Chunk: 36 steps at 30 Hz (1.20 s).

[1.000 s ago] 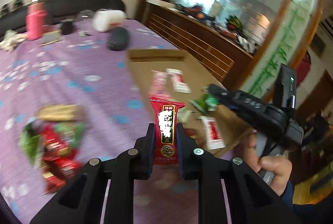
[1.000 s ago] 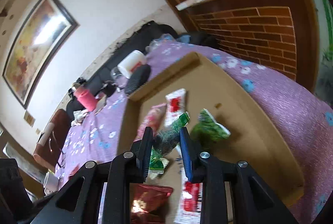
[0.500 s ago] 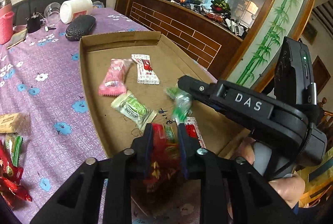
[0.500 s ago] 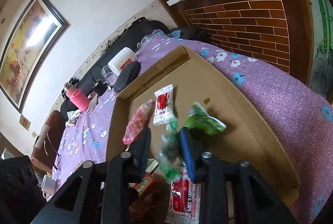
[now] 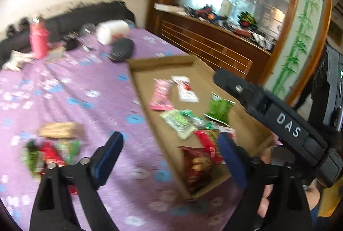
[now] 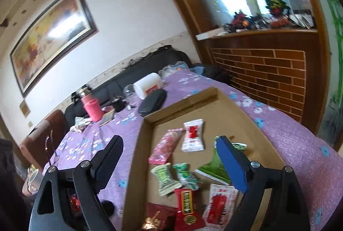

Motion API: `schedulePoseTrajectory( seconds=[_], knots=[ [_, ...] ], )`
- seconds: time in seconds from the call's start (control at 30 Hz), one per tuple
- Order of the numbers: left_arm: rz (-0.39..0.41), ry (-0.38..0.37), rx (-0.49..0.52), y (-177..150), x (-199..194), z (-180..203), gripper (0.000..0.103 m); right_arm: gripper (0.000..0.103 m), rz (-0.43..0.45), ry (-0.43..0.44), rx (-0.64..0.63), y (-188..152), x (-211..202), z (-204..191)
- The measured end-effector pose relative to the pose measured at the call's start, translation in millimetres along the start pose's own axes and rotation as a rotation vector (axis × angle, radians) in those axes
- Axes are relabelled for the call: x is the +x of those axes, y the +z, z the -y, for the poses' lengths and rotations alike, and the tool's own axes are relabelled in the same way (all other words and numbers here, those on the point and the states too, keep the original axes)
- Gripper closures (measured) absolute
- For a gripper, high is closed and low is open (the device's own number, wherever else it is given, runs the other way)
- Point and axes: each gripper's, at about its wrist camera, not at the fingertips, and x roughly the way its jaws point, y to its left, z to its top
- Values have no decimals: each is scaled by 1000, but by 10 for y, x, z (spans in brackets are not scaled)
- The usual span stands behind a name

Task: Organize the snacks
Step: 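Move both tools back over the snack pile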

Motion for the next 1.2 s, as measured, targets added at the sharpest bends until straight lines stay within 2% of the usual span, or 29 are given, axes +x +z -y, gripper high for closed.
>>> schedulePoseTrajectory(
  seconds=[0.1,0.2,0.27,0.37,0.47,0.57,0.63,0.7,0.77,0.8,0.83,0.9,1.03,1.2],
  knots=[
    [22,76,-1,0,-174,-129,7,12,-10,-3,-60,0,-5,-75],
    [42,185,25,-55,-344,-292,2,12,-14,75,-55,-21,-8,-103],
    [51,271,35,-133,-456,-444,2,12,-34,80,-69,-50,26,-140],
    [38,386,-8,-276,-640,-766,1,17,-43,136,-48,-82,41,-151],
    [-23,480,-68,-389,-758,-1084,1,36,-98,183,-66,-112,100,-208],
    [-43,650,-21,-523,-891,-1282,1,37,-137,239,-130,-170,99,-349],
    [-29,689,-28,-575,-964,-1391,1,37,-140,229,-211,-234,81,-488],
    [-41,669,-104,-609,-1011,-1538,1,37,-140,218,-282,-305,77,-609],
    [-100,602,-201,-624,-968,-1692,3,38,-132,198,-333,-370,73,-696],
    [-132,532,-244,-629,-918,-1764,11,38,-129,193,-345,-389,76,-718],
    [-166,467,-284,-635,-860,-1831,23,38,-123,187,-356,-406,72,-733],
    [-214,374,-344,-633,-764,-1897,32,38,-115,168,-354,-404,83,-723],
    [-240,298,-477,-521,-624,-2006,32,38,-115,146,-312,-361,110,-639],
    [-238,256,-581,-308,-452,-2071,30,38,-106,132,-289,-327,92,-580]
  ],
)
